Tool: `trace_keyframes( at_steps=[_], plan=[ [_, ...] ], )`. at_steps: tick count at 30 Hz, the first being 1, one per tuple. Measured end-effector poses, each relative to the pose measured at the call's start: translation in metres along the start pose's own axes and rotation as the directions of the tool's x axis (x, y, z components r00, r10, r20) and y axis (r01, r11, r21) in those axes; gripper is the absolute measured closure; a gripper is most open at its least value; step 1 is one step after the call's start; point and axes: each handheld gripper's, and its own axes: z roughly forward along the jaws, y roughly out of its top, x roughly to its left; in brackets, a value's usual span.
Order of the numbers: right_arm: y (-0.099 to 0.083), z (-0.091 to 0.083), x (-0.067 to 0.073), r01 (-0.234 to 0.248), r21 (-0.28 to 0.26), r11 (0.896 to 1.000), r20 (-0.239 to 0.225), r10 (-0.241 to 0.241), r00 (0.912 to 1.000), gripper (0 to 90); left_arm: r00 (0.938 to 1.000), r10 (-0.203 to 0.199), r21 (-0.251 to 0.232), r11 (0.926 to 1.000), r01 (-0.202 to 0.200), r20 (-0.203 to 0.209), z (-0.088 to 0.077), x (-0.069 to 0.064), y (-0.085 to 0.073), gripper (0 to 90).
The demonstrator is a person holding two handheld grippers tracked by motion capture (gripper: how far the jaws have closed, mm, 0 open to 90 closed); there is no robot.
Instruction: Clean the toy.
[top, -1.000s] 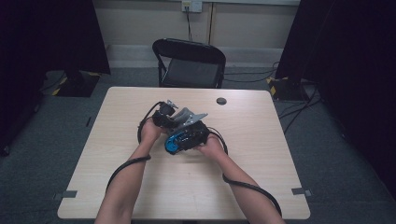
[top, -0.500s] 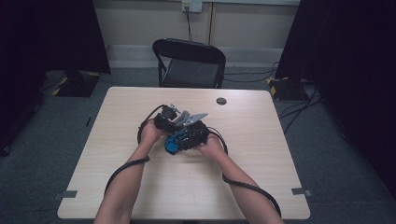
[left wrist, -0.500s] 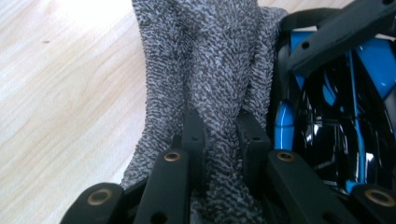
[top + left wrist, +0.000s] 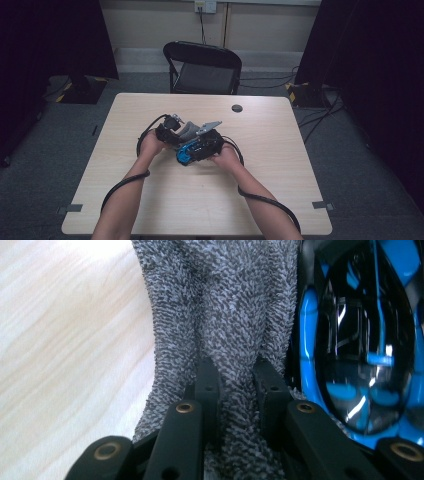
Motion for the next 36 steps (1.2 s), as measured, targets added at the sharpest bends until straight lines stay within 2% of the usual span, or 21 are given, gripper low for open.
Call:
trace_keyframes(
  at_steps=[2,7,16,27,31,36],
  plan=[
    [0.000,0.000,0.000,0.000,0.000,1.000,0.001,0.000,1.0000,11.3,1.0000,0.003,0.004,1.0000,-0.003,-0.004,-0.003,0.000,-0.004,76.6],
    [0.000,0.000,0.000,0.004,-0.001,1.000,0.000,-0.004,1.0000,11.3,0.9998,-0.018,0.005,0.9998,0.018,-0.010,-0.010,0.000,-0.015,76.6],
    [0.000,0.000,0.000,0.000,-0.002,1.000,0.002,0.000,1.0000,11.3,0.9993,-0.035,0.003,0.9994,0.035,-0.013,-0.019,-0.003,-0.027,76.6],
    [0.000,0.000,0.001,0.000,-0.001,1.000,0.001,0.000,1.0000,11.3,0.9973,-0.073,-0.007,0.9973,0.073,-0.011,-0.030,-0.012,-0.045,76.6],
    [0.000,0.001,0.002,0.004,-0.003,1.000,0.001,-0.004,1.0000,11.3,0.9949,-0.101,-0.024,0.9946,0.101,-0.008,-0.033,-0.015,-0.052,76.6],
    [0.001,0.001,0.003,0.002,0.004,1.000,-0.002,-0.002,1.0000,11.3,0.9937,-0.112,-0.026,0.9934,0.112,-0.006,-0.038,-0.019,-0.060,76.6]
  ],
)
